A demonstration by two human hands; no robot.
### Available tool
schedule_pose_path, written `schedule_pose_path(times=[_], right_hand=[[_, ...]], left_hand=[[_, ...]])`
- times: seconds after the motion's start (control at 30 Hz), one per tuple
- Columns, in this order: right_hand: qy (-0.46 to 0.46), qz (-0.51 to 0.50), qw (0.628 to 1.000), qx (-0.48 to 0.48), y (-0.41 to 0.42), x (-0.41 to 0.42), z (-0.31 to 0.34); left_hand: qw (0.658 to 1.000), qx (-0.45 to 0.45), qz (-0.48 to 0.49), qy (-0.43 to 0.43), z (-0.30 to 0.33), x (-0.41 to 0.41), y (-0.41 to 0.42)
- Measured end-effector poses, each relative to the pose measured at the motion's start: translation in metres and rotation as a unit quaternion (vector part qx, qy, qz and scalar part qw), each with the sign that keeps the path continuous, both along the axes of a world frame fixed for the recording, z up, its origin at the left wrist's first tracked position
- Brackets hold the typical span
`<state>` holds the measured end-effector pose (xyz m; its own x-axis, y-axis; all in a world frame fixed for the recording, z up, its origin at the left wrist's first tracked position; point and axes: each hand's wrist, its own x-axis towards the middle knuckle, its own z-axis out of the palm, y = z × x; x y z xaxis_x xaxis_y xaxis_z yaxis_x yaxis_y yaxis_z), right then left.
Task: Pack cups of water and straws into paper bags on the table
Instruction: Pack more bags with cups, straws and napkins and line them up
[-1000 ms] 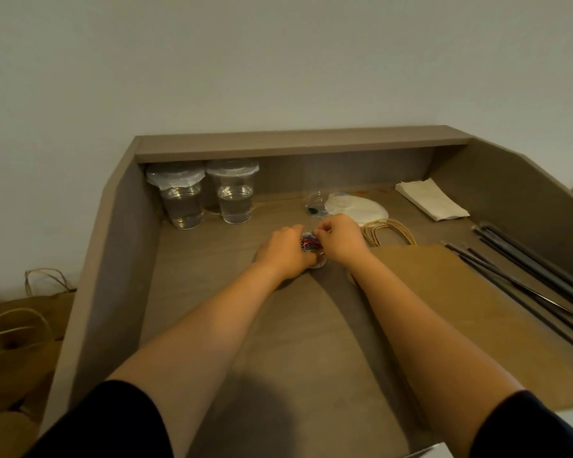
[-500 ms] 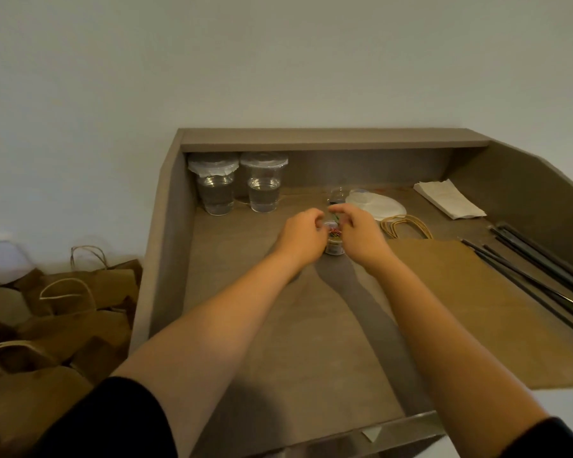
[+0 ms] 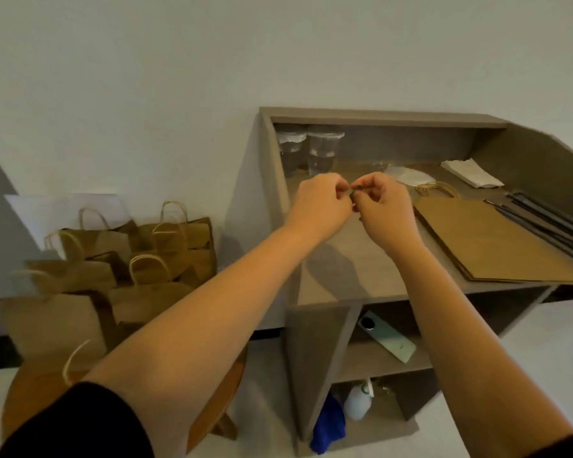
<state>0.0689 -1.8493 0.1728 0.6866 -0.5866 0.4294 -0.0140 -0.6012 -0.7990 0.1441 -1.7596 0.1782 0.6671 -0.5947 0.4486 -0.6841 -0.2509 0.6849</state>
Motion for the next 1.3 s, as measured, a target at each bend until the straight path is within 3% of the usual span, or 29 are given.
schedule_pose_path(times=[0.17,0.43,0.6,0.7,0.8,0.87,1.1,1.17,1.3], right_hand=[[-0.016,0.058,0.998,-0.009,0.102,-0.014,-0.027],[0.212,0.219,0.951,-0.057,0.195,0.024,-0.138],[0.271,0.291,0.912,-0.097,0.224,0.066,-0.181],[0.291,0.341,0.886,-0.117,0.238,0.095,-0.197],[0.301,0.376,0.868,-0.124,0.245,0.124,-0.204],[0.307,0.391,0.861,-0.109,0.246,0.143,-0.206],[0.329,0.456,0.823,-0.080,0.247,0.188,-0.209],[0.296,0.444,0.846,-0.017,0.241,0.197,-0.212],[0.283,0.325,0.896,0.111,0.222,0.215,-0.227]], left_hand=[[0.998,-0.050,0.047,-0.004,-0.025,-0.011,0.108],[0.969,0.085,0.219,0.070,-0.131,-0.006,0.256],[0.912,0.174,0.347,0.136,-0.192,-0.001,0.311],[0.856,0.231,0.430,0.170,-0.219,0.007,0.325],[0.795,0.253,0.460,0.303,-0.234,0.017,0.325],[0.777,0.241,0.434,0.386,-0.242,0.025,0.318],[0.797,0.232,0.379,0.410,-0.258,0.054,0.278],[0.802,0.218,0.378,0.408,-0.261,0.057,0.271],[0.805,0.211,0.378,0.407,-0.263,0.064,0.266]])
